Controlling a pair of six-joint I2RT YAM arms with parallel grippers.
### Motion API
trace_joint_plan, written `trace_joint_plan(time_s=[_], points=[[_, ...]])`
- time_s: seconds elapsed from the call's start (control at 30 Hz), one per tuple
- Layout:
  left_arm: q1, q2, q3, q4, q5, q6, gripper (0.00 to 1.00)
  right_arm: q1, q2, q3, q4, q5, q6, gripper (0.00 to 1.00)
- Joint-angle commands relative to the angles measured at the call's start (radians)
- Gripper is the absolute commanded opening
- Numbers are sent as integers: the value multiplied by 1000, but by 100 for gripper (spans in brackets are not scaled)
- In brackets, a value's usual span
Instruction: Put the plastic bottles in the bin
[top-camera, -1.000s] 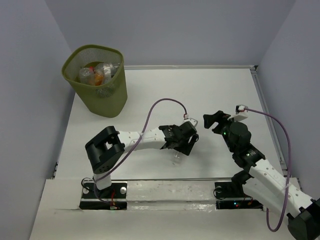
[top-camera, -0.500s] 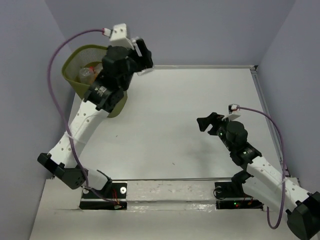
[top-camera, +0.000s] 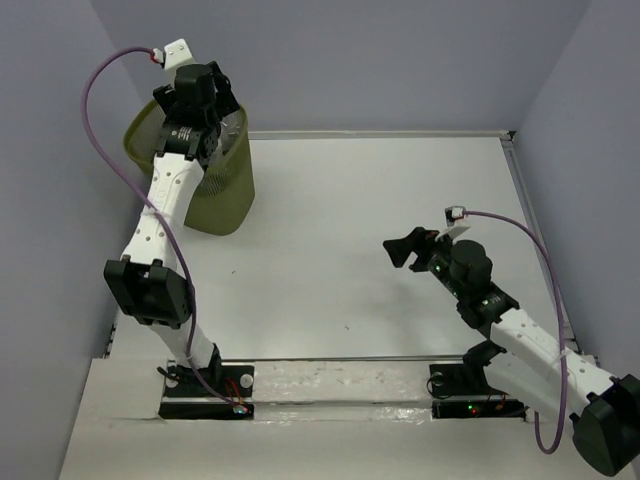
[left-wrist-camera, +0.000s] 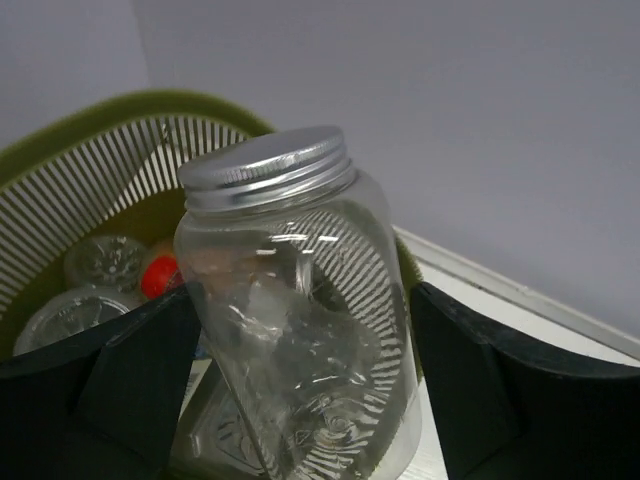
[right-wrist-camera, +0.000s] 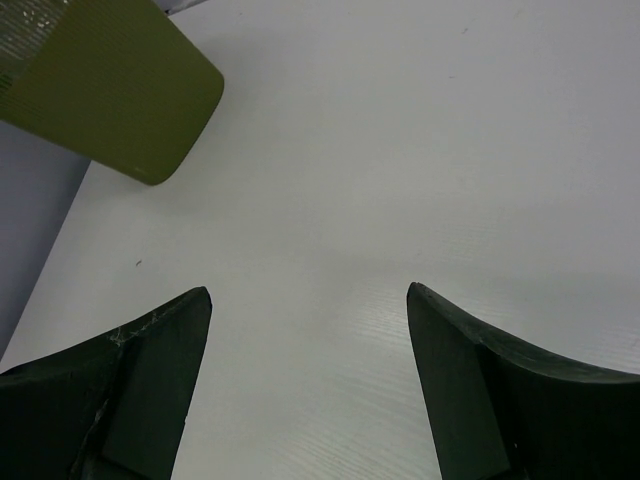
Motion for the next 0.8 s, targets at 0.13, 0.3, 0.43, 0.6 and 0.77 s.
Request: trace_joint_plan(time_s=[0.13, 0.3, 0.43, 0.6, 0.77], points=[[15, -67, 22, -19, -75, 0, 99, -6, 25, 10, 77, -36, -23, 86], [12, -191, -3, 34, 25, -13, 99, -6, 19, 15, 79, -34, -21, 88], [-37, -369, -147, 93, 63, -16, 99, -6, -19, 19, 73, -28, -11, 89], [-66, -568, -398, 133, 89, -27, 99, -6, -49, 47, 33, -5, -31, 89], [-71, -767, -538, 140, 237, -36, 99, -6, -76, 120, -15, 23, -86, 91]])
